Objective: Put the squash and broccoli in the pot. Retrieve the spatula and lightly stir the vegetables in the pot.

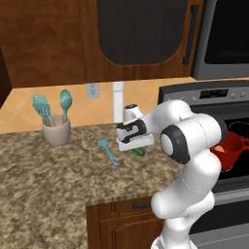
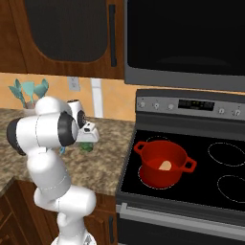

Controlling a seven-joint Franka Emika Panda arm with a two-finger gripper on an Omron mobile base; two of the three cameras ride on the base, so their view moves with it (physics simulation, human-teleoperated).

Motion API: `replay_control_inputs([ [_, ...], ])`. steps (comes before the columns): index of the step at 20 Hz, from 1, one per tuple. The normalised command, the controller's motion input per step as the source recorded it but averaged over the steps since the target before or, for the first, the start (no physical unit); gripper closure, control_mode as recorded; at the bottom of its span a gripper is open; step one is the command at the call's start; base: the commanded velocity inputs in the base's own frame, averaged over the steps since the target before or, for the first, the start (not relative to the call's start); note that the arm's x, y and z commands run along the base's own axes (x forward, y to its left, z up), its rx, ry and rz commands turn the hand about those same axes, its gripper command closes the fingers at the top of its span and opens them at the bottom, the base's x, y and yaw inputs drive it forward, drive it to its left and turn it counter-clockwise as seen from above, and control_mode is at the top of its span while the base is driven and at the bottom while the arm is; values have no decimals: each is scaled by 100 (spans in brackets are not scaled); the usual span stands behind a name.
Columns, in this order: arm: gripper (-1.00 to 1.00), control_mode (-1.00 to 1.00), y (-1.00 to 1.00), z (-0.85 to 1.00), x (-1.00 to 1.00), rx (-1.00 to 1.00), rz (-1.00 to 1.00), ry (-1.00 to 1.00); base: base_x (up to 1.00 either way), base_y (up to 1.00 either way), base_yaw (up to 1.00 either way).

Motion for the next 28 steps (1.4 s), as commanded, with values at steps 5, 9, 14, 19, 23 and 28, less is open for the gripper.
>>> replay_control_inputs([
  [5, 100, -100, 0, 21, -53, 5, 9, -22, 0, 0, 0],
  [9, 100, -100, -31, 51, -96, 5, 14, -27, 0, 0, 0],
  [14, 100, -100, -40, 62, -90, 2, 15, -17, 0, 0, 0],
  [19, 100, -100, -34, 85, -83, 0, 6, -11, 0, 0, 0],
  [23, 100, -100, -49, 100, -74, 2, 1, -2, 0, 0, 0],
  [28, 100, -100, -46, 95, -54, 0, 0, 3, 0, 0, 0],
])
